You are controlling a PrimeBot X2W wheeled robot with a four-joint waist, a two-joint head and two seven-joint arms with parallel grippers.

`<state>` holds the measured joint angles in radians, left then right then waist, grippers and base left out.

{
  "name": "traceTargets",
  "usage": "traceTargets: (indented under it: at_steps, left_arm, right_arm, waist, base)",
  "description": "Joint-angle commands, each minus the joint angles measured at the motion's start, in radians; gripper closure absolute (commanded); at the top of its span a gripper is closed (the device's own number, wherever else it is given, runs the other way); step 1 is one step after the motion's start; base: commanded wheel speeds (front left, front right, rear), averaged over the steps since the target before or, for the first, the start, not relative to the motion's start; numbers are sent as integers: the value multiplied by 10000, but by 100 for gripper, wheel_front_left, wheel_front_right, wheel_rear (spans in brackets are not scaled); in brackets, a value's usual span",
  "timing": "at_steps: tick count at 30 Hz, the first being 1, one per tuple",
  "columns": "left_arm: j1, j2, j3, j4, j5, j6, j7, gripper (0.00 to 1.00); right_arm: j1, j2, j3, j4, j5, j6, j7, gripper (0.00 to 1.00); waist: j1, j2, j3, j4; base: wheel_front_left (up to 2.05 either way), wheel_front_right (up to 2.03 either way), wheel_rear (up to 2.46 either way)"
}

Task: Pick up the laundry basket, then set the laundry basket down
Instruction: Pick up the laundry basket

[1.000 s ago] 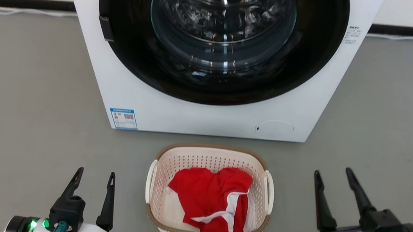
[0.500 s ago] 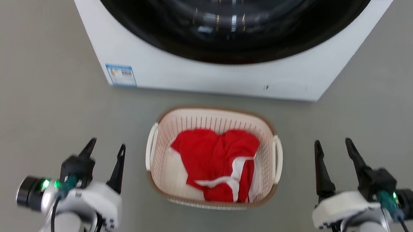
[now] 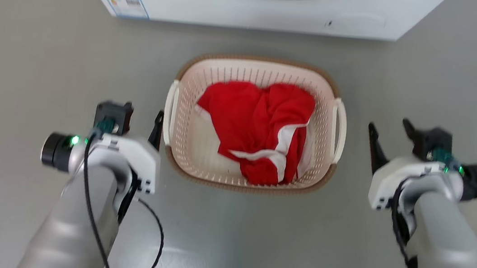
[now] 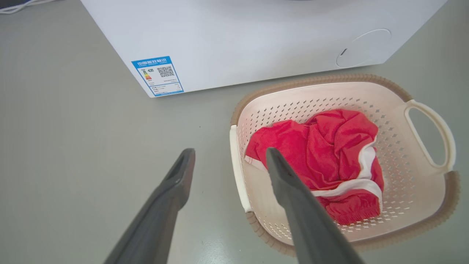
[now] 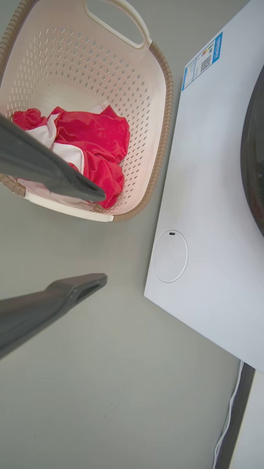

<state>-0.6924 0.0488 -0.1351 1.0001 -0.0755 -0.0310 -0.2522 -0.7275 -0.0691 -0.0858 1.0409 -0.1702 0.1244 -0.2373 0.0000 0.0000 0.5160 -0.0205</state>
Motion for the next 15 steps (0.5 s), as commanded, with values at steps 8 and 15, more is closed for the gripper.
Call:
traceTargets:
  at_steps: [8, 15]
  left_arm:
    - [-1771, 90, -8, 1450, -237, -49, 319, 0]
    - [-2804, 47, -265, 2256, -273, 59, 714, 0]
  right_arm:
    - [-1503, -55, -61, 1296, -468, 63, 235, 0]
    - [-2168, -107, -291, 1805, -914, 63, 308, 0]
  waist:
    - [0, 0, 1375, -6]
    - [0, 0, 2046, 16]
  base:
    - [0, 0, 0]
    - [0, 0, 0]
